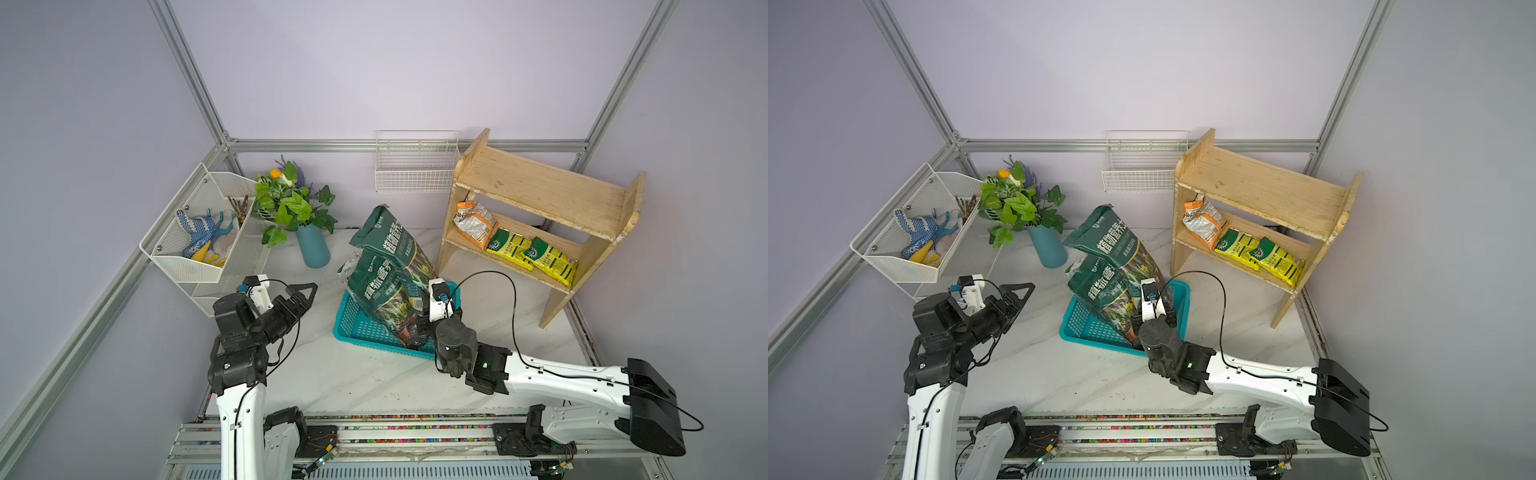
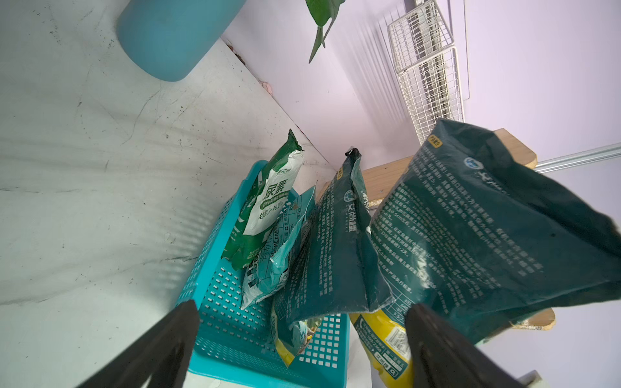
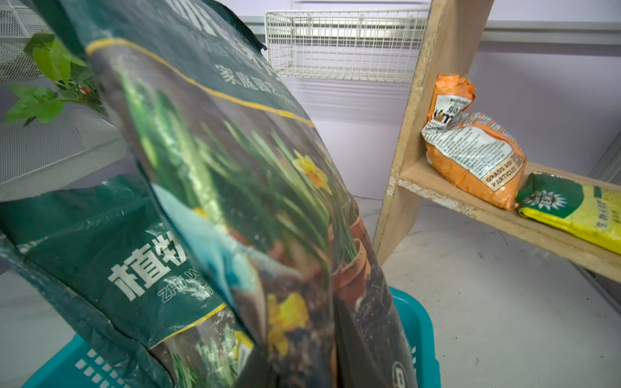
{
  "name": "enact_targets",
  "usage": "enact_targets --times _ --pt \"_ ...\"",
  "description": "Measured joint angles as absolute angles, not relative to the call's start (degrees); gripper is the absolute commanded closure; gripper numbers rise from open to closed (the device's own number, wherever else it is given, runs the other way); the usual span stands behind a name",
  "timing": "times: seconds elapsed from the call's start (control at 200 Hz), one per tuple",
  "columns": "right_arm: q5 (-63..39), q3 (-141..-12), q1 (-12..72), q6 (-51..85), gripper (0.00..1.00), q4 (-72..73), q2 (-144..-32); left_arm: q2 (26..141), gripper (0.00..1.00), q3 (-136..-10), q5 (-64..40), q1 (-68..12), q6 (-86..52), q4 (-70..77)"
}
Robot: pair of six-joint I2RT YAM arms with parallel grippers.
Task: Take down the fertilizer bag from the shelf
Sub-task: Place the fertilizer bag in the storage box.
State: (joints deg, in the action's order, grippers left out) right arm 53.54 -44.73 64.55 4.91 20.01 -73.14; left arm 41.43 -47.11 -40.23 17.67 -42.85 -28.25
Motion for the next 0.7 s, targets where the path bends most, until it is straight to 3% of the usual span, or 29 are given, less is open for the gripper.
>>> enact_targets --times 0.415,0.7 --pt "55.6 -30.2 62.0 8.3 1.00 37.0 -75.0 41.5 0.00 -47.1 -40.2 17.7 -43.0 -28.2" --pt "53.4 -21.9 61.8 9.1 1.00 59.8 -80.3 41.5 0.00 -47.1 -40.0 17.7 -43.0 -28.0"
